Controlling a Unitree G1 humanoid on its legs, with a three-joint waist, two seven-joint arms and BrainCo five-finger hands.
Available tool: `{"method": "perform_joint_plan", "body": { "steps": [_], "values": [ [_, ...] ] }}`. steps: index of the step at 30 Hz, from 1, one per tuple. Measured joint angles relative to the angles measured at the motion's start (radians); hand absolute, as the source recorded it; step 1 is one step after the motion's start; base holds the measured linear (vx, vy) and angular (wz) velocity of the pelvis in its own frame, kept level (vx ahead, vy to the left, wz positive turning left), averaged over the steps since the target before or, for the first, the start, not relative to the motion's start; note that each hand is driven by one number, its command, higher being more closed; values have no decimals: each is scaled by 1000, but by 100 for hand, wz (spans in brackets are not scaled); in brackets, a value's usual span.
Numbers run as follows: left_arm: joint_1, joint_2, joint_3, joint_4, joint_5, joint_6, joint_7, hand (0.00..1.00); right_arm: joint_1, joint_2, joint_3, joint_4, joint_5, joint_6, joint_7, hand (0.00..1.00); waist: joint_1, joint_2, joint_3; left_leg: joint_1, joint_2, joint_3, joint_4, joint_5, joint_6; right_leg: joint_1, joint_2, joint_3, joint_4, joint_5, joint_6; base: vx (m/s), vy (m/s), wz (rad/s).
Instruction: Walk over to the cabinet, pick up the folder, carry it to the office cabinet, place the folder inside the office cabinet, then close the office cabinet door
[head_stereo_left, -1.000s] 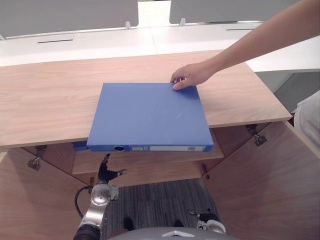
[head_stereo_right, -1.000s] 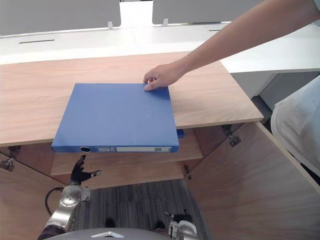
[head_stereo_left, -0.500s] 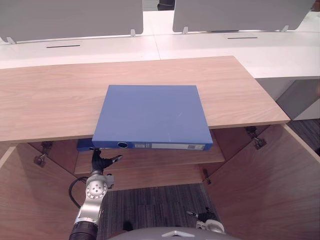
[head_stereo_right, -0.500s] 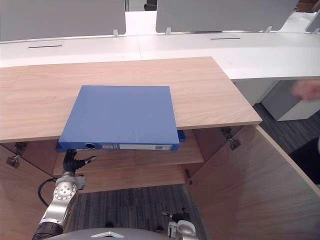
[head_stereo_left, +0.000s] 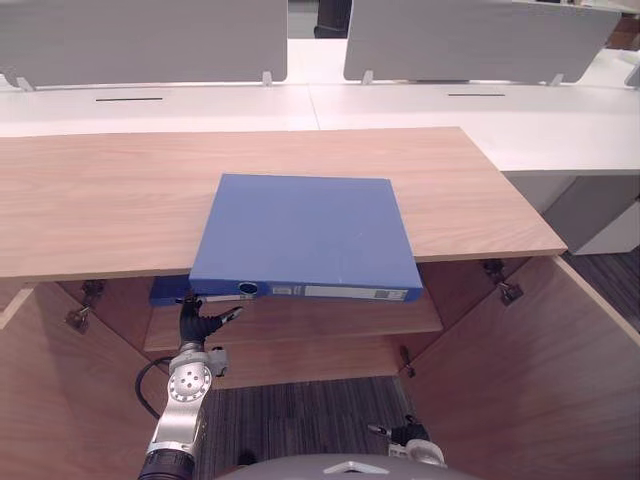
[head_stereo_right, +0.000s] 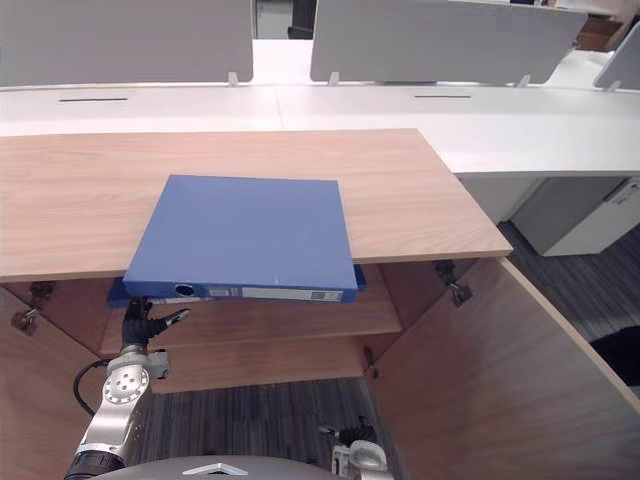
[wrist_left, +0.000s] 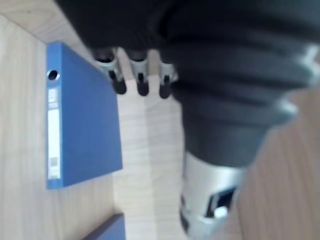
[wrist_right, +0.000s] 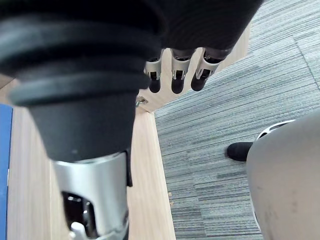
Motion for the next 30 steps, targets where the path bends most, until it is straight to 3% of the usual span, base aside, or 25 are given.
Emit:
{"method": "perform_joint_plan", "body": {
  "steps": [30],
  "values": [
    [53, -23, 17, -118, -18, -18, 1, 0, 8, -2, 69, 1, -41, 4, 38, 0, 24, -13, 0, 111, -2, -13, 0, 2, -1, 98, -9, -5, 47, -36, 9, -21, -1, 1]
  ]
}}
